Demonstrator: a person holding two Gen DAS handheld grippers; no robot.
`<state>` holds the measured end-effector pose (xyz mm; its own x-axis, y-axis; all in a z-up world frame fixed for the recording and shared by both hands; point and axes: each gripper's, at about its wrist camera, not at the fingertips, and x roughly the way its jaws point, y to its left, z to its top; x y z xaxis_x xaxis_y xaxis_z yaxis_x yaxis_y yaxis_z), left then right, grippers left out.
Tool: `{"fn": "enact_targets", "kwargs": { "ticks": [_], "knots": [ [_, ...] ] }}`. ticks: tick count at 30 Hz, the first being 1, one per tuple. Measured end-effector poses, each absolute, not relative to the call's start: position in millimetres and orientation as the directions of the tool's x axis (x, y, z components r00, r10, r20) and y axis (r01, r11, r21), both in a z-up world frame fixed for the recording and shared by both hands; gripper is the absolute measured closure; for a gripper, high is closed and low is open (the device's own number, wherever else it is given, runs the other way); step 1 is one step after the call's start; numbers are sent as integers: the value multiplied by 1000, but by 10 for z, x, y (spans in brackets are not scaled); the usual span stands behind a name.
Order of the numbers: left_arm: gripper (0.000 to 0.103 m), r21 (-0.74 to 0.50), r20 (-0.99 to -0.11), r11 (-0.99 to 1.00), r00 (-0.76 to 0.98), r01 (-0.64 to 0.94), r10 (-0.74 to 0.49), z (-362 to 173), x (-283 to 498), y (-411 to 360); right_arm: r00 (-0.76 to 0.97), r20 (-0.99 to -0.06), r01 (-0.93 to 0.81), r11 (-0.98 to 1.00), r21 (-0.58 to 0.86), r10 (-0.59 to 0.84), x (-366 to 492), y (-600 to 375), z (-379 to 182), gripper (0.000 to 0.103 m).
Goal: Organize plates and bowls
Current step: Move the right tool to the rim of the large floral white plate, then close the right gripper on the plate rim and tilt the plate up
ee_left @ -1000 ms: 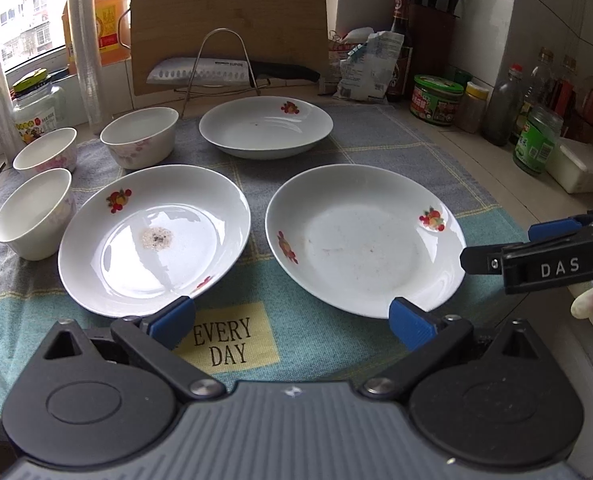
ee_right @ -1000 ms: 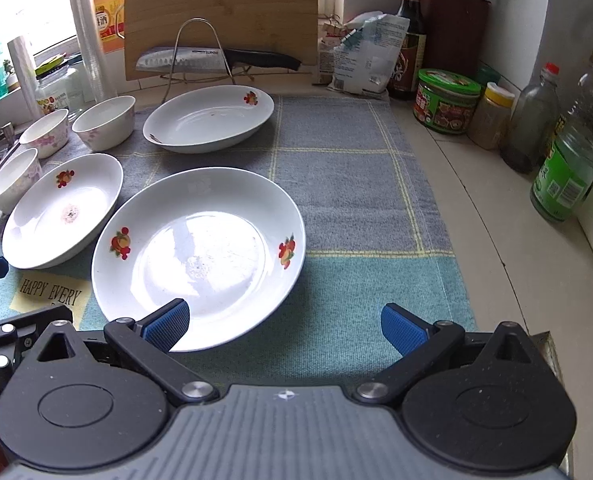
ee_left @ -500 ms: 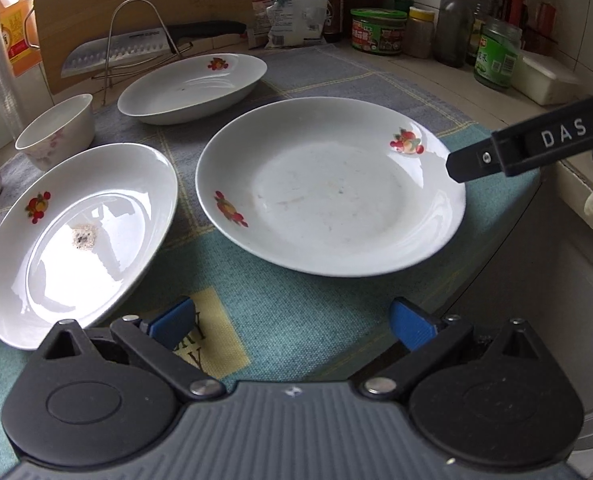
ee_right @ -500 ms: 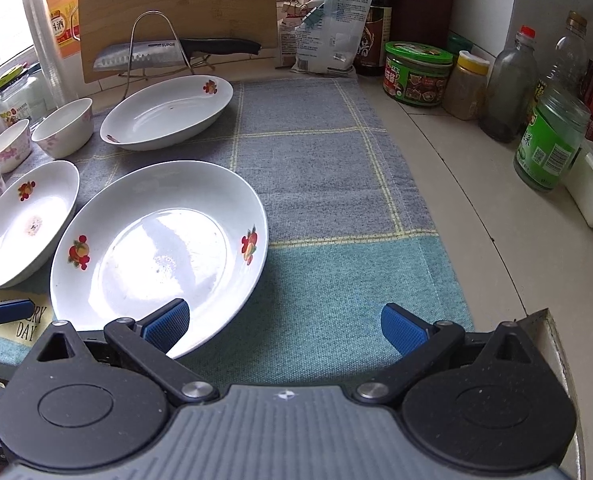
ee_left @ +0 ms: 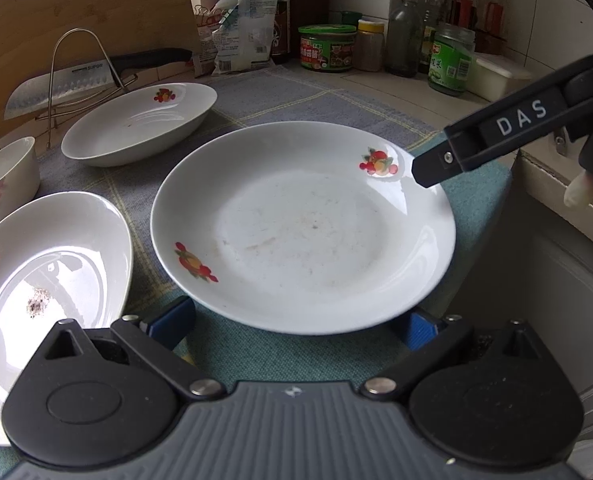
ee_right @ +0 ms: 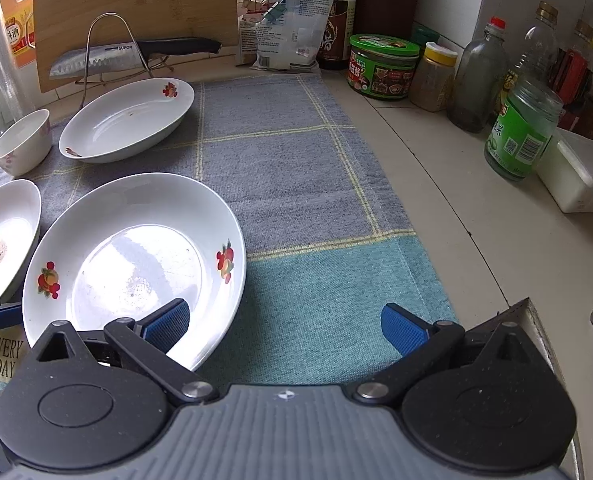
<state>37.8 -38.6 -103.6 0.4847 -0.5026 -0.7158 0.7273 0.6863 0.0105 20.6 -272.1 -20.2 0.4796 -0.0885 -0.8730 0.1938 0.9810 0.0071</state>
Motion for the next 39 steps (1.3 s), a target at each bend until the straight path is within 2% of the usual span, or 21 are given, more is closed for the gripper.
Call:
{"fn": "enact_targets", "kwargs": {
  "ticks": [11, 21, 30, 39],
  "knots": [
    [0, 15, -692, 646, 474, 763, -544, -1042, 386, -404, 456, -890, 110, 993, 31, -23, 479, -2707, -289, 0],
    [0, 9, -697, 653, 473, 757, -538, -1046, 392, -414, 343, -926, -1, 985, 171, 161, 895, -2906, -612, 0],
    [0, 11, -702, 651, 470, 759, -535, -1028, 407, -422, 329, -933, -131, 985, 110, 148, 912, -2854, -648, 0],
    [0, 12, -699, 650, 471, 760, -537, -1032, 399, -411, 345, -923, -178, 977, 115, 172, 880, -2891, -635, 0]
  ]
}}
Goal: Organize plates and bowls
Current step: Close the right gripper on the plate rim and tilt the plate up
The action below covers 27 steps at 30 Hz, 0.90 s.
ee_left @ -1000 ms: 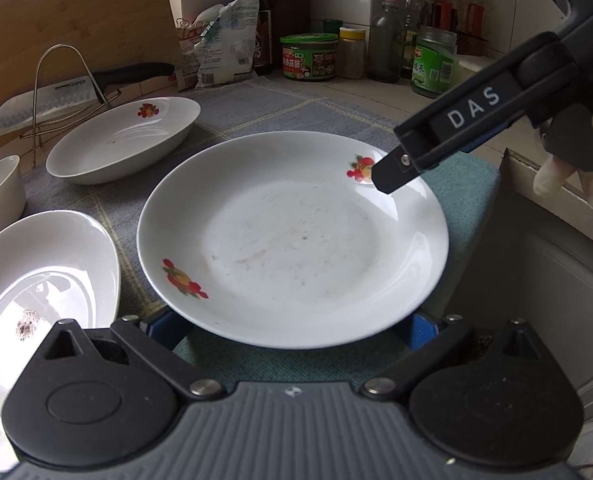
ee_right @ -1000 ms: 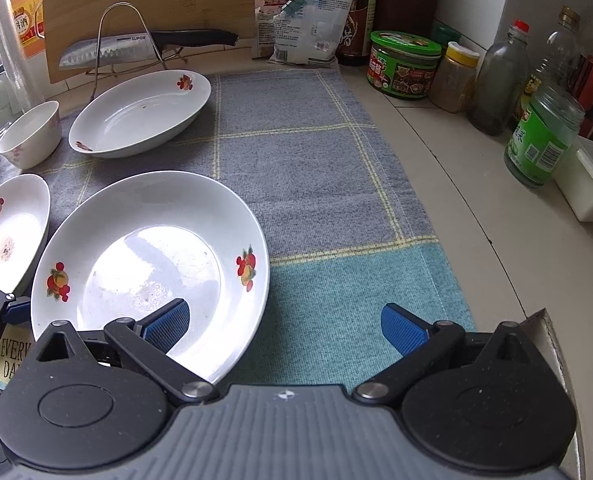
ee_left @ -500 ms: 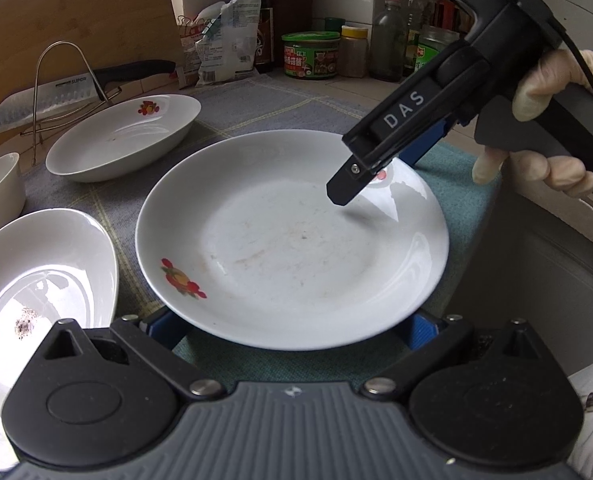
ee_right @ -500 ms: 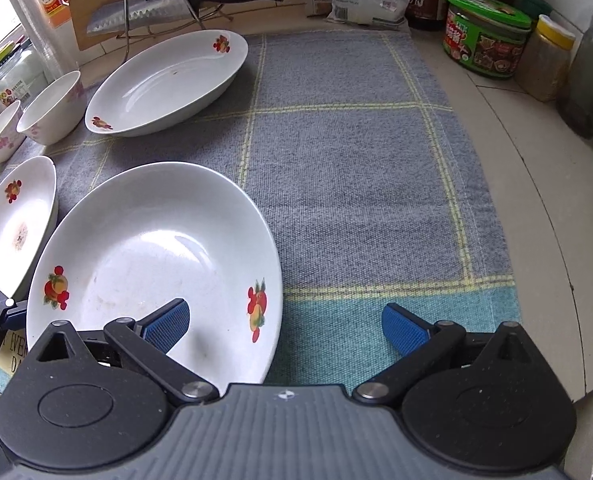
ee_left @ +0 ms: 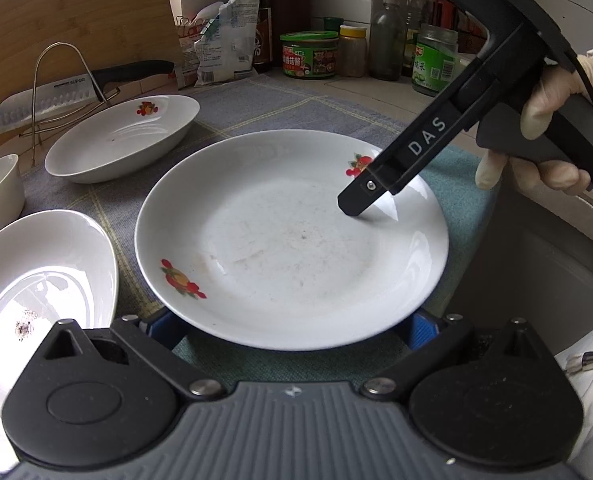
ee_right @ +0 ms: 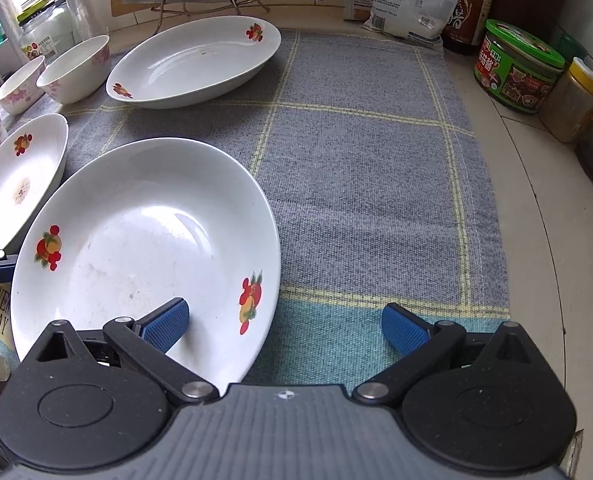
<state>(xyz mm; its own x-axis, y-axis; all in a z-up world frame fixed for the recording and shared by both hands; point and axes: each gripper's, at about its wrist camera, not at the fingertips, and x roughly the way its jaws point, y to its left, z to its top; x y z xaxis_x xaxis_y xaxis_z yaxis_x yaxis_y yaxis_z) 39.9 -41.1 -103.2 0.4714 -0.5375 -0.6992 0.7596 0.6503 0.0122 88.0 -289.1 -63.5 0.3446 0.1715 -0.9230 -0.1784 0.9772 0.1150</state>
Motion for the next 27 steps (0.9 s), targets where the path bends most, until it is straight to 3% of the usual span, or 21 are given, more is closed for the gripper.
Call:
{"fn": "enact_targets", "kwargs": {
  "ticks": [8, 14, 27],
  "knots": [
    [0, 13, -695, 650, 474, 760, -541, -1036, 386, -408, 350, -917, -216, 969, 120, 191, 900, -2868, -623, 0],
    [0, 14, -696, 649, 474, 760, -540, -1037, 378, -410, 318, -885, -314, 919, 240, 340, 1009, -2873, -578, 0],
    [0, 13, -697, 649, 472, 761, -539, -1034, 377, -407, 193, -835, -453, 802, 390, 515, 1322, -2746, -605, 0]
  ]
}}
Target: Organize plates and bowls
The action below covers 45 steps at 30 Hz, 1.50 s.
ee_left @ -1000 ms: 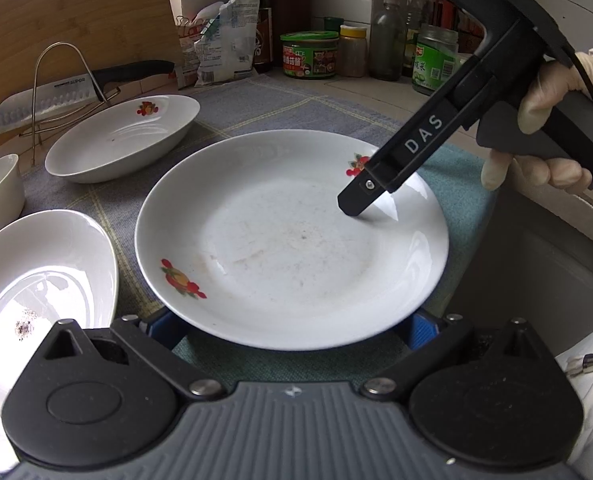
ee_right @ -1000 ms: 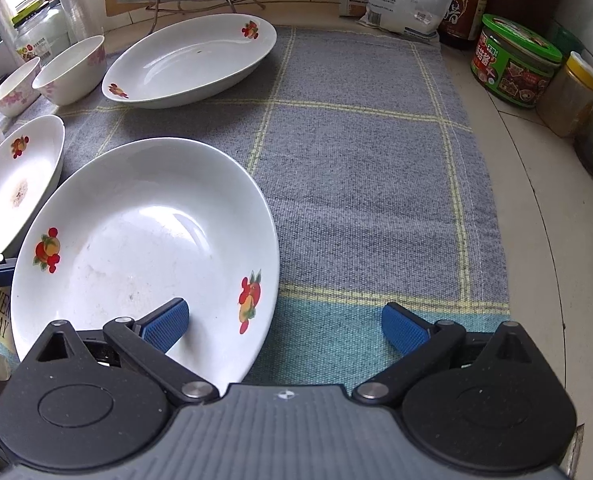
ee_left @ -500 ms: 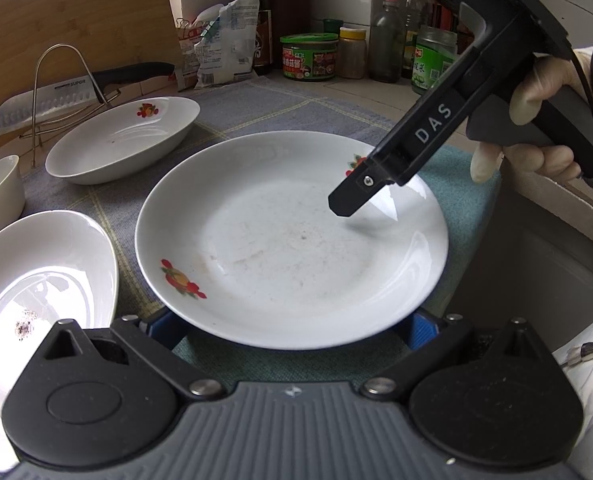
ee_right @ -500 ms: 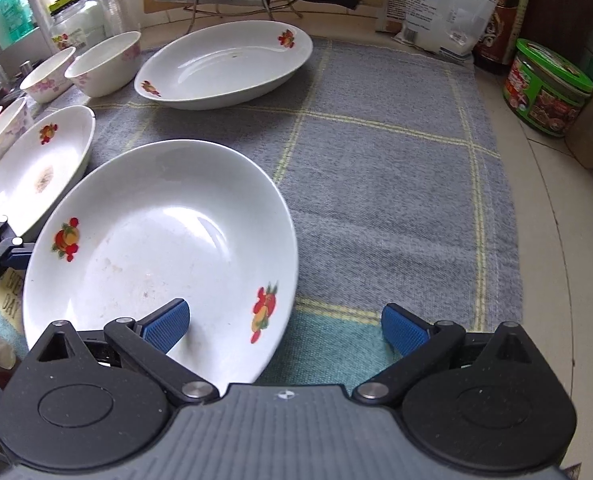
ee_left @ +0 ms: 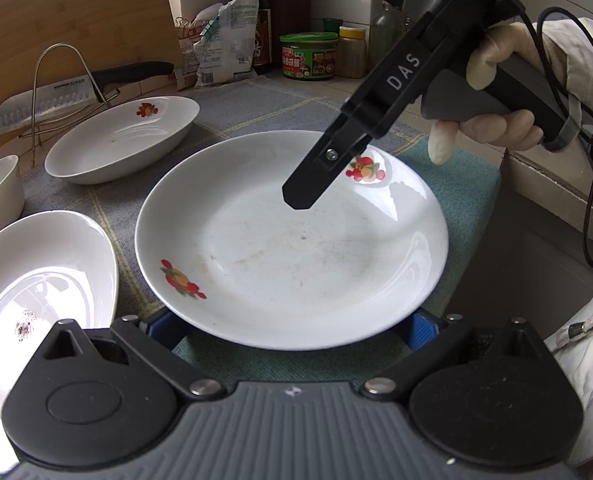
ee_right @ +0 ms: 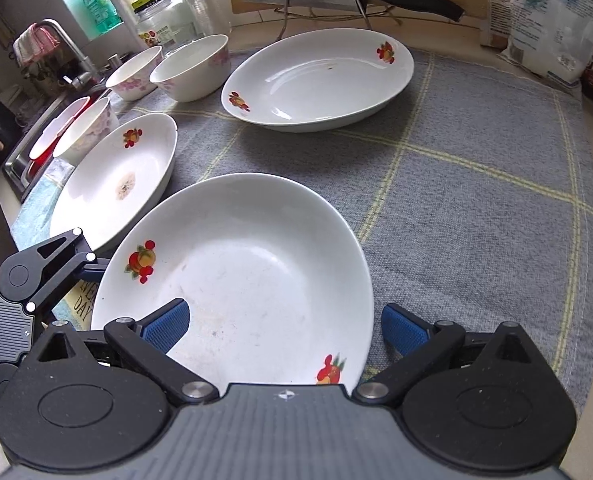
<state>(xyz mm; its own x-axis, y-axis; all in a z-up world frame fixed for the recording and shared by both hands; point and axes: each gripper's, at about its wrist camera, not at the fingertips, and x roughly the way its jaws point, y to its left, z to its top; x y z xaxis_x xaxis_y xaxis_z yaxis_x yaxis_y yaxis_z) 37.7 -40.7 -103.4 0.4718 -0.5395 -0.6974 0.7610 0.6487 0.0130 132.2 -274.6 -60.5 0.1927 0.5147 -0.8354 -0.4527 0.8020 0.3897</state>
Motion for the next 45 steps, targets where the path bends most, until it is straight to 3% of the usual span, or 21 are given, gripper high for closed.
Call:
{"fn": "enact_targets", "kwargs": {
  "ticks": [18, 26, 45],
  "knots": [
    [1, 12, -709, 646, 462, 763, -533, -1011, 403, -425, 120, -809, -492, 742, 456, 576, 1413, -2689, -601, 0],
    [6, 33, -731, 640, 455, 768, -508, -962, 390, -465, 116, -818, -476, 754, 452, 563, 1400, -2698, -569, 0],
    [6, 36, -721, 597, 434, 801, -540, -697, 615, -789, 233, -803, -446, 794, 414, 549, 1450, -3084, -274, 0]
  ]
}}
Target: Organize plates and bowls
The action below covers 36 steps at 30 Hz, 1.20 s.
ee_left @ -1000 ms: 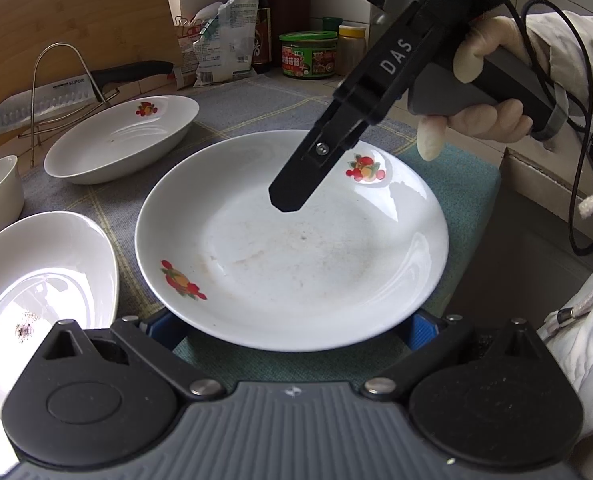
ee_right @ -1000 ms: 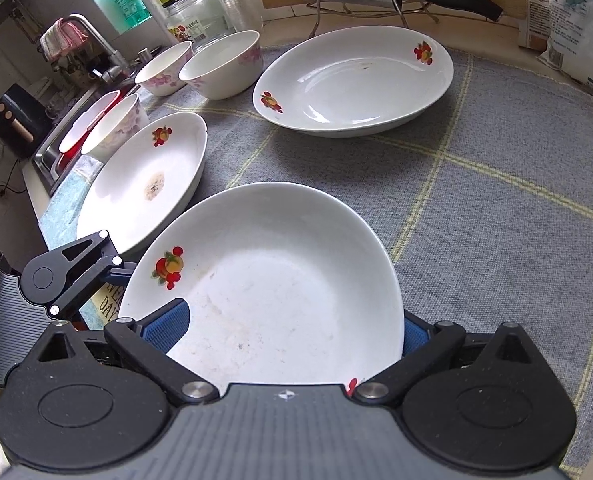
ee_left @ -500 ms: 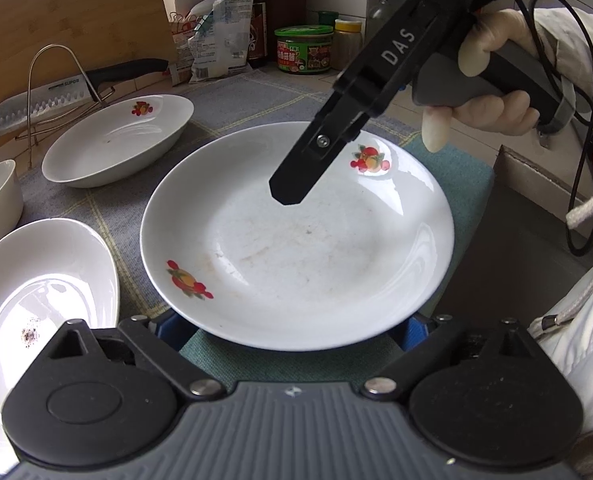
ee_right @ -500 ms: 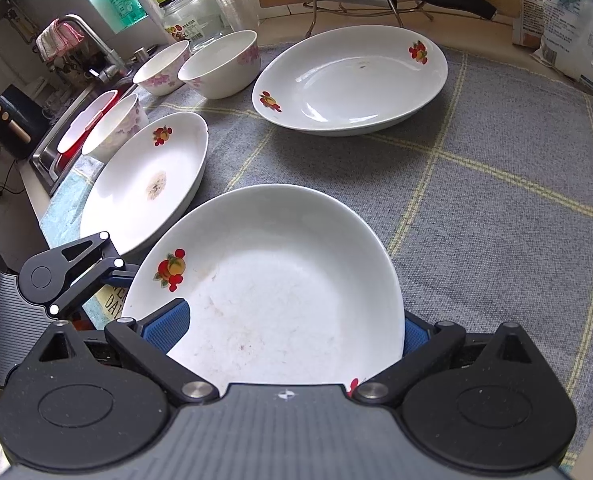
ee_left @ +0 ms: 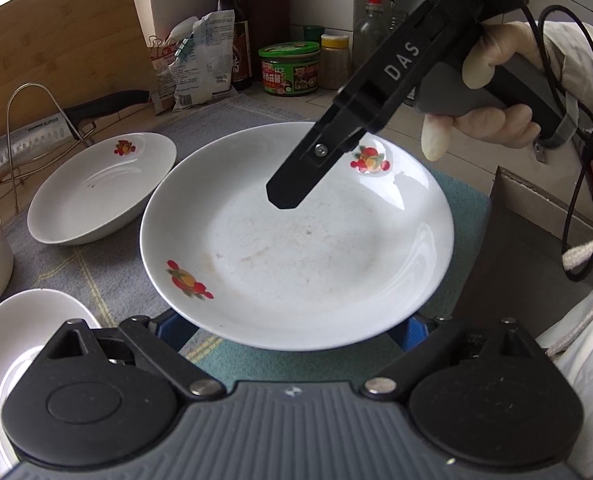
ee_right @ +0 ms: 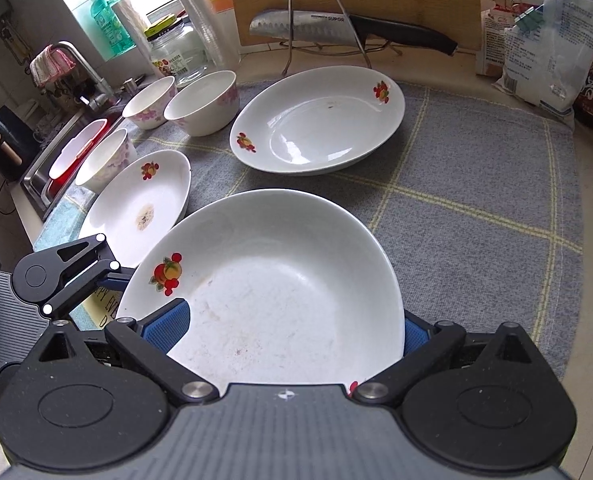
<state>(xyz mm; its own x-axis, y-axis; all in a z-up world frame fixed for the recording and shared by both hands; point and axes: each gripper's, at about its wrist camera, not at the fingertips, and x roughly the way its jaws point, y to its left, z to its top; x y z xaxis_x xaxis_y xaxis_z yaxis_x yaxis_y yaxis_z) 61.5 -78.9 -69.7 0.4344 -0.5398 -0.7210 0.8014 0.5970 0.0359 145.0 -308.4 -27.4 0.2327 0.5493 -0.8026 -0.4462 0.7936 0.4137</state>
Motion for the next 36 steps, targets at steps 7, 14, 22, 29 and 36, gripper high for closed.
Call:
{"fn": "enact_targets", "kwargs": {
  "ticks": [7, 14, 22, 29, 36],
  "knots": [
    [6, 34, -719, 579, 422, 815, -552, -757, 817, -1151, 287, -807, -410, 828, 383, 516, 1619, -3389, -314, 0],
    [6, 51, -712, 583, 439, 811, -548, -843, 1020, -1487, 310, -812, -398, 843, 362, 495, 1880, -3659, -435, 0],
    [6, 77, -709, 601, 468, 796, -528, -945, 1258, -1811, 326, -806, -384, 848, 365, 494, 2195, -3896, -624, 0],
    [6, 93, -713, 611, 481, 786, -510, -1017, 1381, -1948, 340, -800, -378, 851, 366, 495, 2349, -4012, -735, 0],
    [6, 88, -717, 624, 484, 776, -501, -1063, 1464, -2004, 352, -797, -371, 854, 364, 492, 2426, -4045, -820, 0]
  ]
}}
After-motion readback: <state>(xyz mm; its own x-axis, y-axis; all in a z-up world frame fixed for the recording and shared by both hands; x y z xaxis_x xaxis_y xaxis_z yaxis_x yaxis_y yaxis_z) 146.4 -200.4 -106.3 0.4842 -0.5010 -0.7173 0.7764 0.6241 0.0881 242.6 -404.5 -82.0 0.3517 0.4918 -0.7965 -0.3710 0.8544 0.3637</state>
